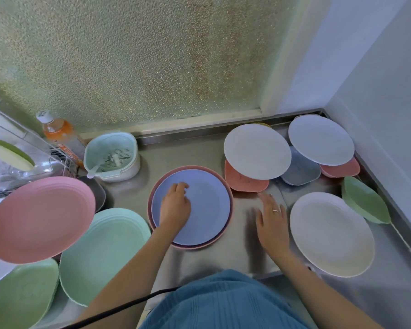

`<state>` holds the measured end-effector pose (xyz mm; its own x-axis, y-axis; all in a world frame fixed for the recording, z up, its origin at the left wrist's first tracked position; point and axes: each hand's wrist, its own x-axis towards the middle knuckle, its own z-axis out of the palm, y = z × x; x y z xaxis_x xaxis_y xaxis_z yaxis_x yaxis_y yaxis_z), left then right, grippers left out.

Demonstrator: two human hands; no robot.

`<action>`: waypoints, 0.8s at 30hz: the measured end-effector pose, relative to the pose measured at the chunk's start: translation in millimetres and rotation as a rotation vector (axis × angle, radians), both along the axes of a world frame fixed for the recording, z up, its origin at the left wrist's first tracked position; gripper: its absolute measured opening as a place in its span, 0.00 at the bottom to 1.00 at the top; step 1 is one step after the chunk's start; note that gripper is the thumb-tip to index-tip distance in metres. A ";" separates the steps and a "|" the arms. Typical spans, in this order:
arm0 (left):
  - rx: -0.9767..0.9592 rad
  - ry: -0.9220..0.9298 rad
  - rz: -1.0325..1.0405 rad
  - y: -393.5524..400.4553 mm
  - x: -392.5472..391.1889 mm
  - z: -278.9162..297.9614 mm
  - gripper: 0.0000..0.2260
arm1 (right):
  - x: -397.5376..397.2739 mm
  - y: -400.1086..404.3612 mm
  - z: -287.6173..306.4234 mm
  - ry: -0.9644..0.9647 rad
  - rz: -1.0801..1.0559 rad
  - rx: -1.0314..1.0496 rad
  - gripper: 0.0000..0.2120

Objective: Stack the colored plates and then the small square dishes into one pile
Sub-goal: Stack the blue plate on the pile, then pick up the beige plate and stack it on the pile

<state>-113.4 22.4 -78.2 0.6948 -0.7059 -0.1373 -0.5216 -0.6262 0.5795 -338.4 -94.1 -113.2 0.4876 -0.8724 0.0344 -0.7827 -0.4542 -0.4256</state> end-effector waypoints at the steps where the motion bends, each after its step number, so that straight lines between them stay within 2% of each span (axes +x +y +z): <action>1: 0.012 -0.006 -0.087 -11.8 -10.7 0.3 0.14 | -20.2 -2.0 -2.9 0.061 -0.060 -0.033 0.19; 3: 0.049 0.016 -0.274 -37.6 -36.0 -2.2 0.14 | -57.1 -4.7 -6.2 0.208 -0.164 -0.024 0.22; 6: 0.119 0.152 -0.464 -71.3 -79.6 -10.8 0.13 | -98.7 -3.1 -10.7 0.385 -0.180 0.158 0.28; 12: 0.197 0.311 -0.630 -104.0 -145.2 -28.6 0.11 | -120.4 -2.4 -15.3 0.411 -0.020 0.243 0.27; 16: 0.187 0.384 -0.549 -110.0 -161.2 -30.8 0.09 | -115.4 4.1 -17.0 0.344 -0.008 0.173 0.28; 21: 0.140 0.661 -0.248 -123.0 -163.0 -15.1 0.17 | -102.4 5.4 -4.4 0.148 0.104 -0.065 0.25; 24: 0.102 0.617 -0.227 -130.4 -158.6 -3.5 0.14 | -90.9 7.9 5.1 -0.017 0.249 -0.182 0.19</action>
